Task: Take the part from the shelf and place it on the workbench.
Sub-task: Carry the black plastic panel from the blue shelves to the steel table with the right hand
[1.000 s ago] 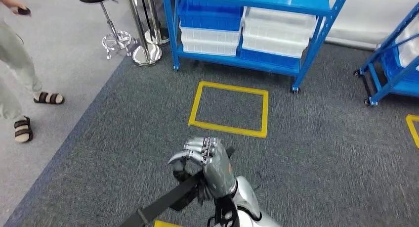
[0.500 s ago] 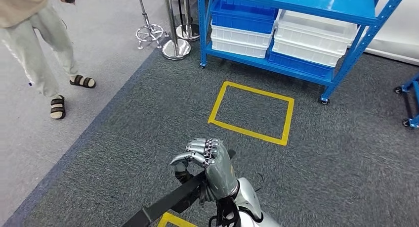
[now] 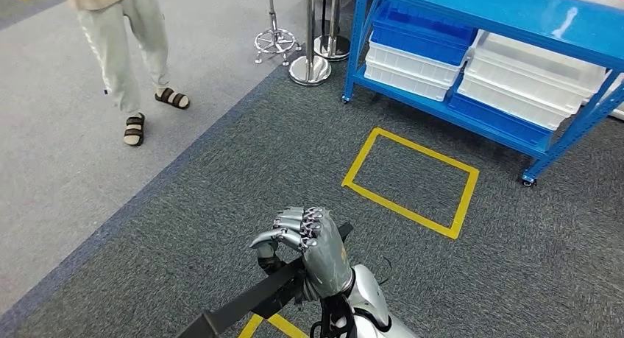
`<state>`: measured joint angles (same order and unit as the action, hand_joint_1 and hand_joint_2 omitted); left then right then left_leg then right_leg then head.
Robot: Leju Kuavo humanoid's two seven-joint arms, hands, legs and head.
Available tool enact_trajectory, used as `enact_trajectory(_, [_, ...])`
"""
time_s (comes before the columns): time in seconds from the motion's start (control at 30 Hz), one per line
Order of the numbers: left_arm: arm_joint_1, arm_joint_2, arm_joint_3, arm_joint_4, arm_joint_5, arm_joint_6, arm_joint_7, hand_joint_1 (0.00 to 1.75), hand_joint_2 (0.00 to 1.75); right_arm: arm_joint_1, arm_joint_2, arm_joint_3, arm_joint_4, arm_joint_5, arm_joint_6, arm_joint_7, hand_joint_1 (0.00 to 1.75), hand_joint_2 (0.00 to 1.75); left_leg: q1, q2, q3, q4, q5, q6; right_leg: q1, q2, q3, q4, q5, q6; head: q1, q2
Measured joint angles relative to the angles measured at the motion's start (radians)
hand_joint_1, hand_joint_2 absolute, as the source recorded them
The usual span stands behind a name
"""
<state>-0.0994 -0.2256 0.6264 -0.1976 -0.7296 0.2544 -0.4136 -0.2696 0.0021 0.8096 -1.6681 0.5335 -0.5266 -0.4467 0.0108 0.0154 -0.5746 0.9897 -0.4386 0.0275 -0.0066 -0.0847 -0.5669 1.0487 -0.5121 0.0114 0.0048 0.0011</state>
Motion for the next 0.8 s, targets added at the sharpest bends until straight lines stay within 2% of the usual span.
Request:
enact_trajectory(0.07, [-0.006,0.022,0.001,0.0,-0.003,-0.049,0.002,0.0,1.75,-0.004,0.004,0.001,0.003,0.001,0.004,0.002,1.75,1.75,0.002,-0.021,-0.001,-0.004,0.005,0.007,-0.004,0.055,-0.047,0.107,-0.064,0.003,0.001,0.0])
enact_trajectory(0.1, [-0.009,0.032,0.001,0.0,-0.003,-0.062,0.003,0.0,1.75,-0.005,0.005,0.001,0.006,0.002,0.005,0.003,1.75,1.75,0.002,-0.032,-0.004,-0.003,0.006,0.009,-0.005,0.07,-0.079,0.174,-0.095,0.003,0.001,0.0])
enact_trajectory(0.13, [-0.011,0.04,0.002,0.0,-0.003,-0.067,0.004,0.0,1.75,-0.005,0.005,0.001,0.009,0.002,0.005,0.003,1.75,1.75,0.001,-0.045,-0.005,-0.001,0.007,0.01,-0.005,0.077,-0.104,0.224,-0.111,0.003,0.001,0.0])
enact_trajectory(0.17, [-0.011,0.048,0.002,0.0,-0.003,-0.069,0.004,0.0,1.75,-0.005,0.005,0.001,0.012,0.002,0.006,0.003,1.75,1.75,0.0,-0.059,-0.006,0.001,0.007,0.01,-0.006,0.08,-0.115,0.243,-0.107,0.003,0.001,0.0])
enact_trajectory(0.2, [-0.011,0.054,0.002,0.0,-0.003,-0.07,0.005,0.0,1.75,-0.005,0.005,0.001,0.015,0.002,0.006,0.003,1.75,1.75,0.0,-0.075,-0.007,0.004,0.006,0.009,-0.006,0.083,-0.106,0.221,-0.082,0.003,0.001,0.0])
enact_trajectory(0.23, [-0.012,0.058,0.003,0.0,-0.003,-0.069,0.004,0.0,1.75,-0.006,0.006,0.001,0.016,0.002,0.005,0.004,1.75,1.75,0.0,-0.09,-0.006,0.007,0.005,0.007,-0.007,0.092,-0.08,0.163,-0.043,0.001,0.001,0.0])
enact_trajectory(0.3, [-0.013,0.061,0.003,0.0,-0.004,-0.065,0.003,0.0,1.75,-0.007,0.007,0.001,0.017,0.002,0.004,0.004,1.75,1.75,0.001,-0.117,-0.012,0.018,0.002,0.0,-0.012,0.146,-0.024,0.037,0.014,-0.005,0.001,0.0])
enact_trajectory(0.33, [-0.014,0.062,0.003,0.0,-0.004,-0.064,0.002,0.0,1.75,-0.008,0.008,0.001,0.017,0.002,0.003,0.004,1.75,1.75,0.002,-0.129,-0.017,0.022,0.002,-0.006,-0.012,0.168,-0.009,-0.001,0.025,-0.007,0.0,0.0])
enact_trajectory(0.37, [-0.014,0.063,0.004,0.0,-0.004,-0.063,0.0,0.0,1.75,-0.008,0.009,0.001,0.017,0.003,0.003,0.004,1.75,1.75,0.004,-0.14,-0.024,0.024,0.003,-0.013,-0.011,0.181,-0.006,-0.013,0.023,-0.009,0.0,0.0])
enact_trajectory(0.43, [-0.013,0.067,0.004,0.0,-0.004,-0.062,-0.002,0.0,1.75,-0.011,0.013,0.001,0.017,0.004,0.002,0.004,1.75,1.75,0.009,-0.163,-0.032,0.021,0.007,-0.027,-0.01,0.161,-0.004,-0.02,0.026,-0.015,0.0,0.0])
enact_trajectory(0.47, [-0.012,0.07,0.005,0.0,-0.004,-0.063,-0.002,0.0,1.75,-0.014,0.017,0.001,0.017,0.005,0.002,0.004,1.75,1.75,0.008,-0.154,-0.035,0.026,0.005,-0.033,-0.012,0.148,0.001,-0.026,0.028,-0.021,0.0,0.0])
enact_trajectory(0.5, [-0.012,0.073,0.005,0.0,-0.004,-0.063,-0.003,0.0,1.75,-0.016,0.021,0.001,0.017,0.007,0.002,0.004,1.75,1.75,0.006,-0.131,-0.044,0.044,-0.006,-0.038,-0.014,0.133,0.007,-0.033,0.03,-0.027,0.0,0.0])
enact_trajectory(0.53, [-0.014,0.075,0.005,0.0,-0.004,-0.063,-0.003,0.0,1.75,-0.018,0.024,0.001,0.017,0.008,0.001,0.004,1.75,1.75,0.005,-0.098,-0.064,0.083,-0.026,-0.042,-0.016,0.116,0.012,-0.038,0.031,-0.032,-0.001,0.0])
enact_trajectory(0.57, [-0.017,0.077,0.005,0.0,-0.004,-0.063,-0.003,0.0,1.75,-0.019,0.026,0.001,0.017,0.008,0.0,0.004,1.75,1.75,0.003,-0.06,-0.093,0.142,-0.054,-0.046,-0.013,0.099,0.015,-0.04,0.03,-0.036,-0.002,0.0])
enact_trajectory(0.6, [-0.019,0.078,0.005,0.0,-0.004,-0.063,-0.003,0.0,1.75,-0.02,0.027,0.001,0.017,0.009,-0.001,0.004,1.75,1.75,0.004,-0.038,-0.129,0.211,-0.083,-0.049,-0.011,0.082,0.016,-0.04,0.028,-0.038,-0.002,0.0])
enact_trajectory(0.63, [-0.02,0.079,0.005,0.0,-0.004,-0.063,-0.003,0.0,1.75,-0.02,0.028,0.001,0.018,0.009,-0.002,0.004,1.75,1.75,0.005,-0.027,-0.161,0.269,-0.101,-0.052,-0.01,0.065,0.016,-0.039,0.026,-0.04,-0.002,0.0])
enact_trajectory(0.67, [-0.019,0.08,0.005,0.0,-0.004,-0.063,-0.003,0.0,1.75,-0.02,0.028,0.001,0.018,0.009,-0.002,0.004,1.75,1.75,0.006,-0.022,-0.177,0.299,-0.104,-0.054,-0.009,0.049,0.017,-0.039,0.024,-0.04,-0.002,0.0])
enact_trajectory(0.7, [-0.017,0.08,0.005,0.0,-0.004,-0.063,-0.003,0.0,1.75,-0.02,0.028,0.001,0.018,0.009,-0.002,0.004,1.75,1.75,0.007,-0.019,-0.173,0.29,-0.087,-0.054,-0.008,0.035,0.019,-0.038,0.021,-0.039,-0.002,0.0])
enact_trajectory(0.73, [-0.015,0.081,0.005,0.0,-0.004,-0.063,-0.003,0.0,1.75,-0.02,0.028,0.001,0.018,0.009,-0.002,0.004,1.75,1.75,0.008,-0.013,-0.147,0.238,-0.054,-0.053,-0.008,0.022,0.022,-0.038,0.018,-0.037,-0.002,0.0])
enact_trajectory(0.8, [-0.016,0.083,0.005,0.0,-0.005,-0.063,-0.003,0.0,1.75,-0.022,0.029,0.001,0.017,0.009,-0.002,0.004,1.75,1.75,0.004,0.025,-0.071,0.096,0.002,-0.045,-0.005,-0.001,0.029,-0.035,0.01,-0.029,-0.002,0.0])
